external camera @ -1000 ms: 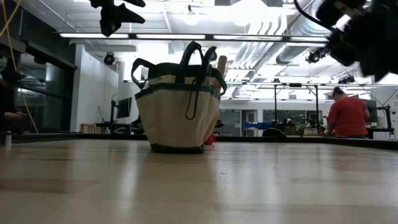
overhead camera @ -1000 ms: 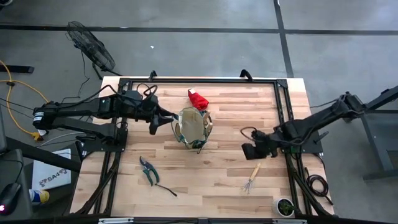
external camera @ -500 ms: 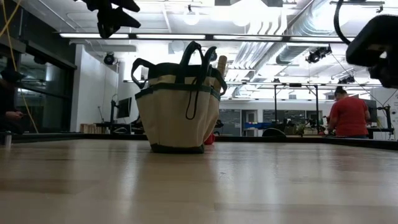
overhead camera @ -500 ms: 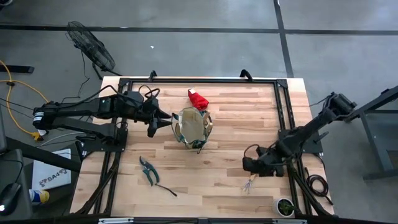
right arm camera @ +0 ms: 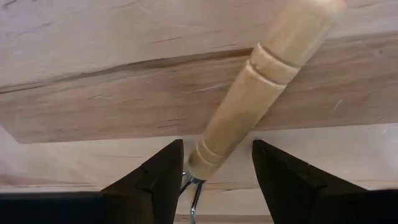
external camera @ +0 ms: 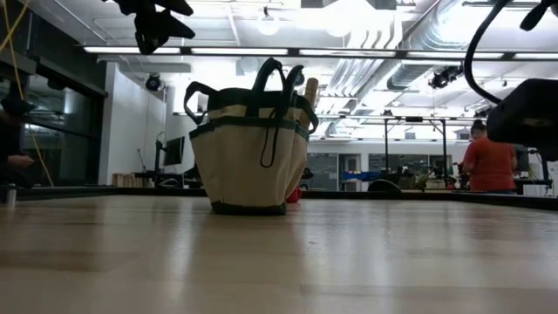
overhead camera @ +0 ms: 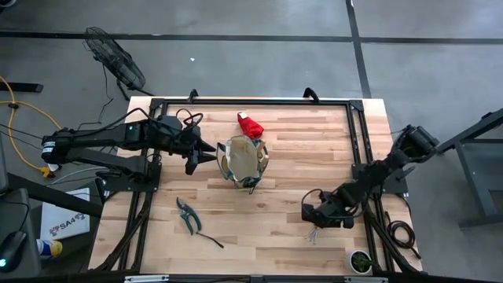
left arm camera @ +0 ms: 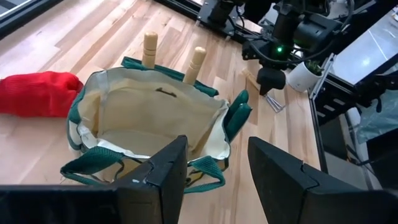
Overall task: Pick & Place Garden tools in Gardening bag
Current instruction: Put the brown hand rake into the brown gardening bag
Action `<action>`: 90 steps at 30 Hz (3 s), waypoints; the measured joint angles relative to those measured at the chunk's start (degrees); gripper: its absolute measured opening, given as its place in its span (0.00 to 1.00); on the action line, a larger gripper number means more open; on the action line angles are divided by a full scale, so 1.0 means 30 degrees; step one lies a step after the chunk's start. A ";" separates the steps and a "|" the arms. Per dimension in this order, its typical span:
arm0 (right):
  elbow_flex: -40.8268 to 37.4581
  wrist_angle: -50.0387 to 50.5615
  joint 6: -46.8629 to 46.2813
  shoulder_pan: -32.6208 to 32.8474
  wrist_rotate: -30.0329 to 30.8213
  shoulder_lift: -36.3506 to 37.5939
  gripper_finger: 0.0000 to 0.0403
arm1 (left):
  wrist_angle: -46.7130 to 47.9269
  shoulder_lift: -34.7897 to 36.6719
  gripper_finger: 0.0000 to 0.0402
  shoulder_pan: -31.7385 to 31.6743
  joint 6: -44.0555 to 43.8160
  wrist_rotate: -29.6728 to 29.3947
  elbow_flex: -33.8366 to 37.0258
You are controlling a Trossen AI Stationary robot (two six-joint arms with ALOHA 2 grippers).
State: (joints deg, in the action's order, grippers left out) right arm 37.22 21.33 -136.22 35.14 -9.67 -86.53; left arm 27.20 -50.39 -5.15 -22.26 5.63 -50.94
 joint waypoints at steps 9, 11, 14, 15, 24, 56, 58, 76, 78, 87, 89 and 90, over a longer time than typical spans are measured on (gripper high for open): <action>-0.0004 -0.0114 0.0455 0.0012 -0.0139 -0.0281 0.35 | -0.0007 0.0005 0.41 0.0002 -0.0007 0.0000 0.0000; -0.0004 -0.0112 0.0631 0.0013 -0.0239 -0.0289 0.31 | -0.0011 0.0005 0.41 0.0001 -0.0007 0.0000 0.0000; -0.0012 -0.0180 0.1399 0.0006 -0.0497 -0.0296 0.24 | -0.0009 0.0004 0.41 0.0000 -0.0015 -0.0005 0.0000; -0.0012 -0.0197 0.1634 0.0009 -0.0552 -0.0296 0.22 | -0.0007 0.0005 0.41 -0.0001 -0.0015 -0.0005 0.0000; -0.0063 -0.1023 0.5540 0.0020 -0.0220 -0.0021 0.12 | -0.0015 0.0002 0.41 -0.0005 -0.0022 -0.0007 0.0000; -0.0049 -0.8012 3.2172 -0.6649 0.9307 1.1332 0.12 | -0.8378 -0.1216 0.41 0.0002 -0.0878 -0.0141 0.0007; -0.0048 -0.9266 3.4004 -0.7622 0.8694 1.1376 0.12 | -0.9247 -0.1727 0.41 -0.0002 -0.1160 -0.0207 0.0007; 0.0796 -1.6142 3.9056 -1.3916 -0.0128 0.8248 0.12 | -1.6017 -0.5777 0.41 0.0002 -0.1141 -0.1224 -0.0854; 0.1832 -1.5544 3.9698 -1.4110 -0.0874 0.7381 0.12 | -1.5991 -0.6234 0.41 -0.0005 -0.0885 -0.1223 -0.1465; 0.6170 -1.2523 4.0888 -1.5145 -0.4092 0.3834 0.12 | -1.2792 -0.7491 0.41 -0.0027 0.0777 -0.1246 -0.4105; 0.6803 -1.2155 4.1395 -1.5156 -0.4504 0.3380 0.12 | -1.2510 -0.7528 0.41 -0.0027 0.1035 -0.1369 -0.4442; 0.7046 -1.1900 4.1648 -1.5150 -0.4721 0.3132 0.12 | -1.2460 -0.7522 0.41 -0.0027 0.1205 -0.1509 -0.4496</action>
State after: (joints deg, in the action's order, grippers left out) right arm 58.36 -14.37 -11.28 -10.31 -23.83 -77.13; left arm -10.18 -72.95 -5.23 -18.65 1.10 -64.43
